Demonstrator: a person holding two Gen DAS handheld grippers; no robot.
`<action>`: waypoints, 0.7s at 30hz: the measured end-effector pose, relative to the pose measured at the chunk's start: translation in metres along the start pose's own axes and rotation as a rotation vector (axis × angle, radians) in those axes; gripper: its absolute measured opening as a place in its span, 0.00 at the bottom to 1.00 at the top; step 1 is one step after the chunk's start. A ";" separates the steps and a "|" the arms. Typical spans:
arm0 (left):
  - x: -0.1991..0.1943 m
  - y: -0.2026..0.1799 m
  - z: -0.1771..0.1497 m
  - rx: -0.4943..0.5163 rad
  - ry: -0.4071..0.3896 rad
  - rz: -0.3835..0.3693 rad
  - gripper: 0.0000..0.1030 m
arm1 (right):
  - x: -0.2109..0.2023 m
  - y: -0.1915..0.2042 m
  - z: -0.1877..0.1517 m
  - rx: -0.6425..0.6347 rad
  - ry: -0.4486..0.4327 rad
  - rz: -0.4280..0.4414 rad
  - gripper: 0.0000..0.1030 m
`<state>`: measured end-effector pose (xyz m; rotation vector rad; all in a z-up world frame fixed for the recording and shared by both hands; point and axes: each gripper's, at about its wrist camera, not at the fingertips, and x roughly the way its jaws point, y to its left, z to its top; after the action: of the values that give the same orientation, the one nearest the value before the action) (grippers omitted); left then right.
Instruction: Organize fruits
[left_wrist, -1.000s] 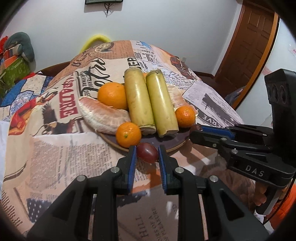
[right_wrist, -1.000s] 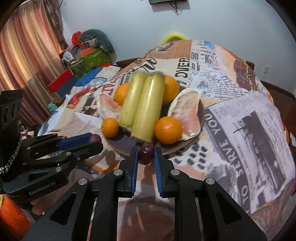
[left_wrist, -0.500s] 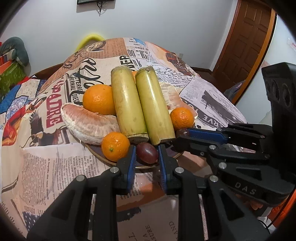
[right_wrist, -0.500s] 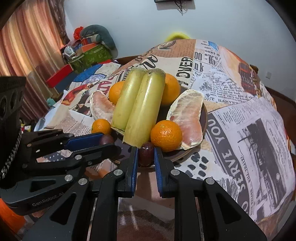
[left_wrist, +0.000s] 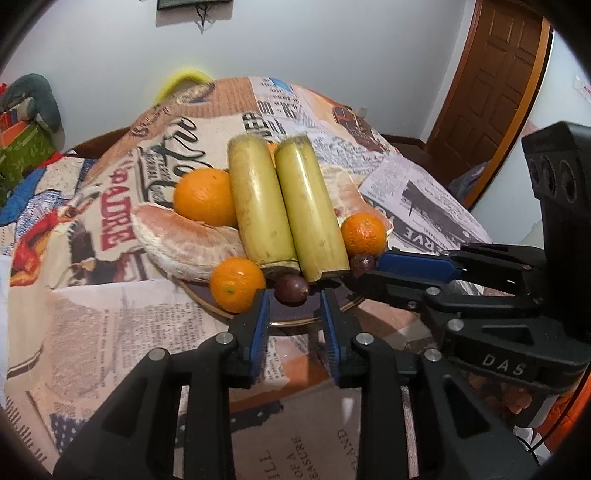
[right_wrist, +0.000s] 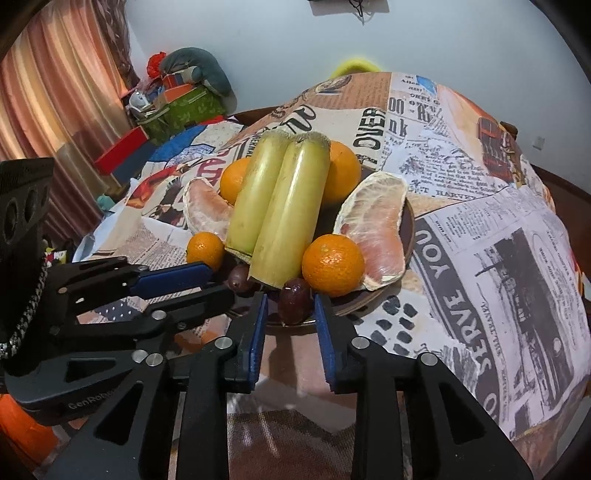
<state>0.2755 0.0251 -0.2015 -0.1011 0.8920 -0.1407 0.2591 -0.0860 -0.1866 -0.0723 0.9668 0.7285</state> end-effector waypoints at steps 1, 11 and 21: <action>-0.006 0.001 0.000 -0.005 -0.012 0.000 0.27 | -0.003 0.000 0.000 0.003 -0.005 0.001 0.24; -0.107 -0.007 0.008 -0.021 -0.228 0.064 0.27 | -0.082 0.016 0.006 -0.008 -0.177 -0.062 0.24; -0.239 -0.045 -0.002 0.018 -0.535 0.139 0.38 | -0.210 0.071 -0.006 -0.076 -0.517 -0.163 0.24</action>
<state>0.1224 0.0201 -0.0127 -0.0549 0.3614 0.0104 0.1389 -0.1453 -0.0104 -0.0260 0.4338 0.5914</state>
